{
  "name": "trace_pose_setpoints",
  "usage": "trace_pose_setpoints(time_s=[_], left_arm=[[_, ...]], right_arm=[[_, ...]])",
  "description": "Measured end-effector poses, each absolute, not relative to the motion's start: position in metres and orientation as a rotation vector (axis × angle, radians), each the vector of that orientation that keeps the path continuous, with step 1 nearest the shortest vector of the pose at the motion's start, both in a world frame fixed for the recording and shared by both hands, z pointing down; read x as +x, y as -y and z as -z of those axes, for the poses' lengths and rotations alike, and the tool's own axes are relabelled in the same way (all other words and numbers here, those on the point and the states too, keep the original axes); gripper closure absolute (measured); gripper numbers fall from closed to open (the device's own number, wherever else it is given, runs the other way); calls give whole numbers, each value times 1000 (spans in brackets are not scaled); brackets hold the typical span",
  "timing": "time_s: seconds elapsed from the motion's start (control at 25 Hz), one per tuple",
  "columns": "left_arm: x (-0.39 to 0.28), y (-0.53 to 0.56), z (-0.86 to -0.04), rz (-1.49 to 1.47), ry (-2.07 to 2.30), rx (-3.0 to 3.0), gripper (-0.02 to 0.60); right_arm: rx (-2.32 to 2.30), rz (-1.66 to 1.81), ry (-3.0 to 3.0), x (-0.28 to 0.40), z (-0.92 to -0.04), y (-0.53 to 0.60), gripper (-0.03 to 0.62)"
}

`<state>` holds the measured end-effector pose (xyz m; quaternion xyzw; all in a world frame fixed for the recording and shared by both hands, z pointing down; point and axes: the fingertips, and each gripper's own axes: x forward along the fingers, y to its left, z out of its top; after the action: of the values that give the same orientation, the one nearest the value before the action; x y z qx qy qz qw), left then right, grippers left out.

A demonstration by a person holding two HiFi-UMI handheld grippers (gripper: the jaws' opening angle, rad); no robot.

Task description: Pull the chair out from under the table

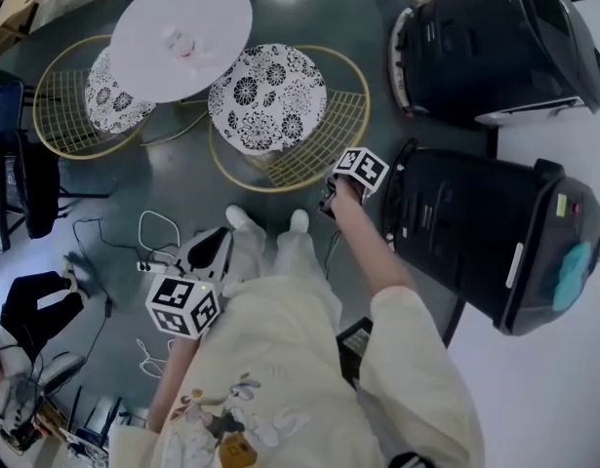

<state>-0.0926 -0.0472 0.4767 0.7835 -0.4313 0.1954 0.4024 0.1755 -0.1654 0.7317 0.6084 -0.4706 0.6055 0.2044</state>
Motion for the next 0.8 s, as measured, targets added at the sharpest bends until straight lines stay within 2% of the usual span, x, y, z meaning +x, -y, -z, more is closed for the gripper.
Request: trace_pose_setpoints(time_s=[0.8], left_arm=[[26, 14, -468, -548, 1010, 2068, 551]], right_arm=[[1680, -1709, 1335, 259, -724, 101, 520]])
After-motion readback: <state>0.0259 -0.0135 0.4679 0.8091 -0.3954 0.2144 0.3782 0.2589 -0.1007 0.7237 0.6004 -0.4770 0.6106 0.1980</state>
